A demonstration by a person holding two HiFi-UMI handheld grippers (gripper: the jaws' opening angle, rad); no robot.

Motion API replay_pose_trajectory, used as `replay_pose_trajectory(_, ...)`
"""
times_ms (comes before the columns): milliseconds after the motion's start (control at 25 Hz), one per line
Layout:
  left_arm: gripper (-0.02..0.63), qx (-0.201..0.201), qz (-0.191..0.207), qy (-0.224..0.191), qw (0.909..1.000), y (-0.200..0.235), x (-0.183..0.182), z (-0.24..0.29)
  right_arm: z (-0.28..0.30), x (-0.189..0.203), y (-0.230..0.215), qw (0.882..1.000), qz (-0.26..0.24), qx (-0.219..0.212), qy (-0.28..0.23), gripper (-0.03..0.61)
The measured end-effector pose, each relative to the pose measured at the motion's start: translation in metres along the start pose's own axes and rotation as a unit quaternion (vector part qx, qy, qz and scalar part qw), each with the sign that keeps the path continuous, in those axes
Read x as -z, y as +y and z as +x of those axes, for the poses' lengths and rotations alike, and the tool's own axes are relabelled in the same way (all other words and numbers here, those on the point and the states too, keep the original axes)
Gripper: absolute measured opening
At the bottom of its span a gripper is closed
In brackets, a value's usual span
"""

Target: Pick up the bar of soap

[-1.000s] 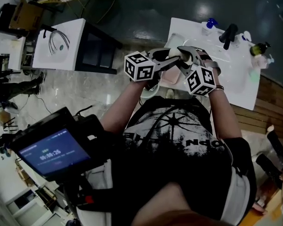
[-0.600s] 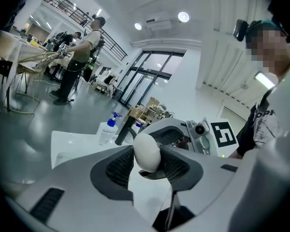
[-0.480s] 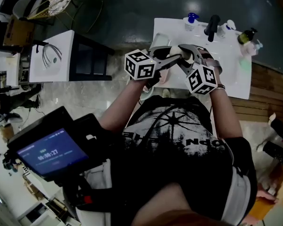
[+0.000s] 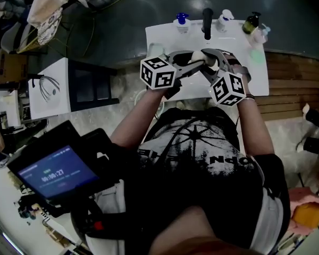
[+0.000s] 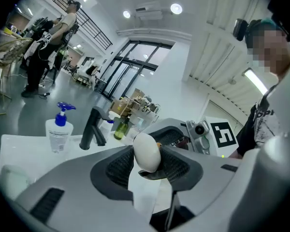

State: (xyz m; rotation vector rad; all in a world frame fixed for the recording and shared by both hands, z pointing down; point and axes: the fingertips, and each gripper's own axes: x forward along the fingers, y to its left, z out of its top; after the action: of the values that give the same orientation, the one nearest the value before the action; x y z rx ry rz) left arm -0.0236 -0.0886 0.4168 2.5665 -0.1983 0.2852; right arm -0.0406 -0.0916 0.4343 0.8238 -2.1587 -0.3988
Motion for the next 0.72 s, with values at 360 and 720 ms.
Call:
replay_pose_trajectory(360, 0.174, 0.047, 0.015, 0.033, 0.9983, -0.016, 0.009, 0.092, -0.038, 0.082, -0.021, 0.998, 0.034, 0.04, 0.028, 0.213)
replay_pose_trajectory(720, 0.173, 0.094, 0.019, 0.057, 0.9938, -0.063, -0.003, 0.145, -0.099, 0.118, -0.039, 0.994, 0.063, 0.069, 0.061, 0.213)
